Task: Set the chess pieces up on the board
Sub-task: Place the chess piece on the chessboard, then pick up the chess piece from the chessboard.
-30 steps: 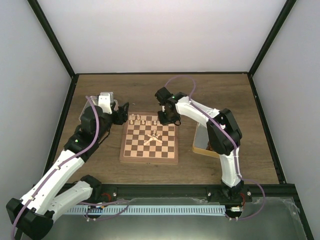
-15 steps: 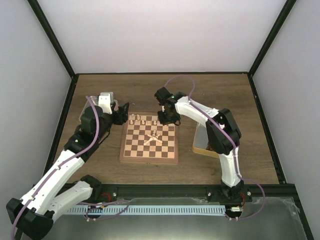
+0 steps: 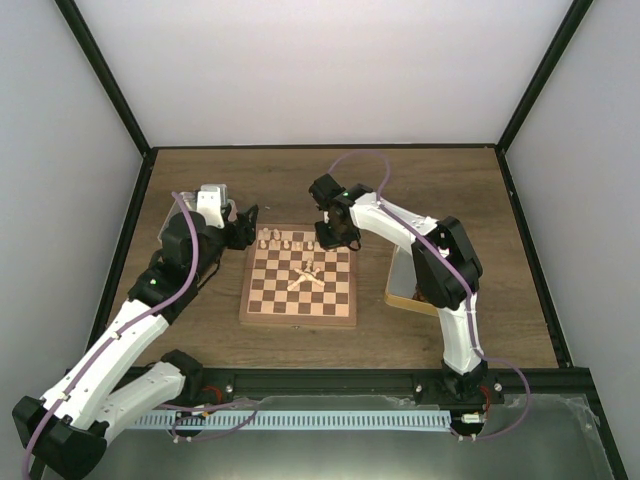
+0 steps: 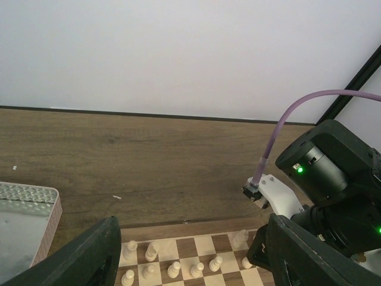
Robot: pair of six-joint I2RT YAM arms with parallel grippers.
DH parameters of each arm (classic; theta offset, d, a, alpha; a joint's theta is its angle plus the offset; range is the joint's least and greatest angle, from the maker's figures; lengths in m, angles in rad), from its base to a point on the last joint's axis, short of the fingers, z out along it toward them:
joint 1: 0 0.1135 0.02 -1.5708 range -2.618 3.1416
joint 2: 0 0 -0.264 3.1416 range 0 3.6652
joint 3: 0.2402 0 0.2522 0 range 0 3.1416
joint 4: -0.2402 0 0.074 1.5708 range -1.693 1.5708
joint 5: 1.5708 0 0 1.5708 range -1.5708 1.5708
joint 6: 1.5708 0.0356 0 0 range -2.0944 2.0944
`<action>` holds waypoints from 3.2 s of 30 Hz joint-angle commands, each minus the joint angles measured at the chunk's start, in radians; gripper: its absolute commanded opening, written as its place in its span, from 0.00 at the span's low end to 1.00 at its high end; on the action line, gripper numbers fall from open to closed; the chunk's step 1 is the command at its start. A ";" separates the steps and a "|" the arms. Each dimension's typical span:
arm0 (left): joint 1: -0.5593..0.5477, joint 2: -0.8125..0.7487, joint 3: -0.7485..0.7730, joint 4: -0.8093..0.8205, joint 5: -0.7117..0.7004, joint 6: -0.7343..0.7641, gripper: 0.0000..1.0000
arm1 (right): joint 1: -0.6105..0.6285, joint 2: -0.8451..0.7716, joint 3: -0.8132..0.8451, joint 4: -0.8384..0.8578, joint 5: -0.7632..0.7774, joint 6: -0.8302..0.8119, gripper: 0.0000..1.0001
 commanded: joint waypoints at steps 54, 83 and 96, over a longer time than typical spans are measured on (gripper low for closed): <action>0.001 0.051 -0.005 0.028 0.061 -0.018 0.69 | 0.196 -0.234 -0.366 0.224 -0.140 0.032 0.39; 0.000 0.053 -0.319 0.075 0.353 -0.360 0.67 | 0.199 -0.201 -0.441 0.325 -0.110 -0.110 0.12; 0.000 0.111 -0.486 0.308 0.460 -0.533 0.67 | 0.198 -0.295 -0.482 0.414 -0.278 -0.043 0.01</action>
